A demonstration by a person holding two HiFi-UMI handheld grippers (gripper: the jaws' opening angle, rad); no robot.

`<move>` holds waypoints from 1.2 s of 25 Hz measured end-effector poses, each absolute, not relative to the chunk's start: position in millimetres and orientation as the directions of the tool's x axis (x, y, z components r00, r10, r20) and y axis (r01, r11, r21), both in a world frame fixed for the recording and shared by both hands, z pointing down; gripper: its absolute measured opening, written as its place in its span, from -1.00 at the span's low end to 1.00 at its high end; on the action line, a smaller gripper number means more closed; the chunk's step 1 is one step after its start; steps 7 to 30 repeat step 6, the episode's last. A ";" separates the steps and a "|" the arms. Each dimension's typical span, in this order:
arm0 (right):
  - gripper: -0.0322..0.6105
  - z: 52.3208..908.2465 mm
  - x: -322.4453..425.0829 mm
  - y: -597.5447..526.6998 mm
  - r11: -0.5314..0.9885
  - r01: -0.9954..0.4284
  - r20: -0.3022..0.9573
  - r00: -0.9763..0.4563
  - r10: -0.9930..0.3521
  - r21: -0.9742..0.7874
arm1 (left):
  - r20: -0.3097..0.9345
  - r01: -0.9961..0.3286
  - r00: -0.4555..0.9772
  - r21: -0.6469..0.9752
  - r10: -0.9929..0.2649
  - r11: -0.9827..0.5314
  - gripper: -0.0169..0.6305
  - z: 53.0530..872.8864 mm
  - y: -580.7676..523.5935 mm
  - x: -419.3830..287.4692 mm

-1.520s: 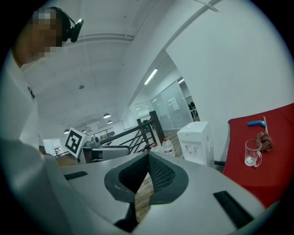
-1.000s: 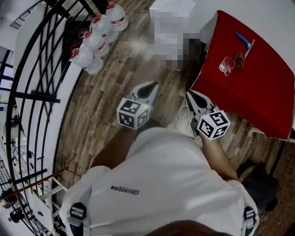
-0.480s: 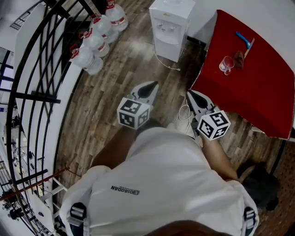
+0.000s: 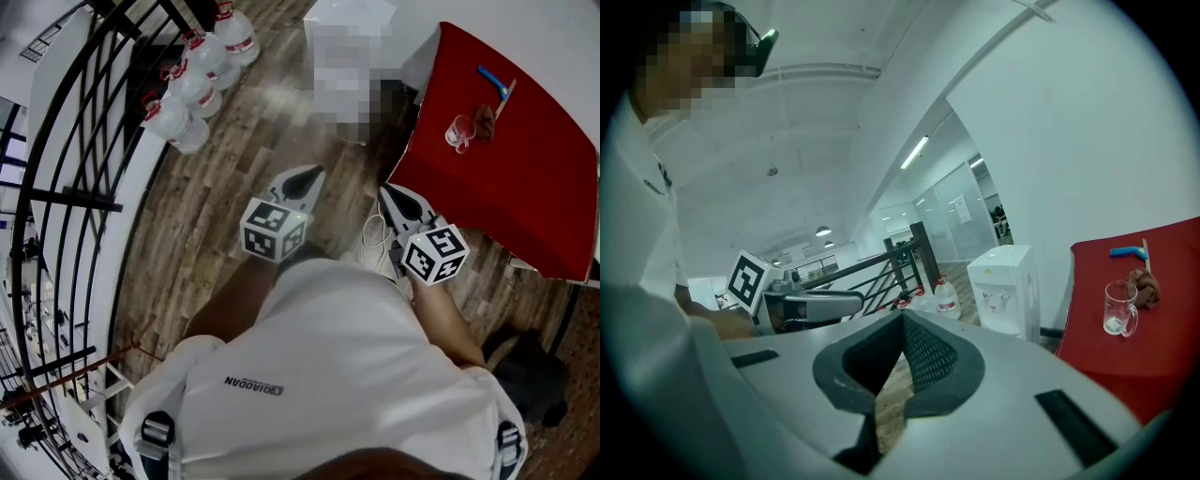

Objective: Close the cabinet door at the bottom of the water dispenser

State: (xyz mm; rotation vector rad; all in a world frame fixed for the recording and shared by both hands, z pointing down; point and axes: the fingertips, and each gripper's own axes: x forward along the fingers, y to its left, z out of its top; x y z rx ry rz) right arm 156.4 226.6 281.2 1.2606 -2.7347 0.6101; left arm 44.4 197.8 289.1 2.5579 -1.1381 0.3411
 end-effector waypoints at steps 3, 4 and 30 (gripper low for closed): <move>-0.83 281.2 154.5 226.4 0.587 -0.742 0.227 -0.663 -0.713 -0.323 | 0.343 -0.754 0.651 0.194 -0.677 -0.627 -0.95 290.6 198.2 42.2; -0.83 281.5 153.3 227.1 0.589 -0.741 0.227 -0.664 -0.712 -0.323 | 0.345 -0.756 0.650 0.196 -0.677 -0.625 -0.95 291.9 199.4 40.9; -0.83 281.9 150.6 228.8 0.592 -0.739 0.227 -0.667 -0.709 -0.323 | 0.349 -0.758 0.647 0.200 -0.678 -0.620 -0.95 294.2 202.0 38.2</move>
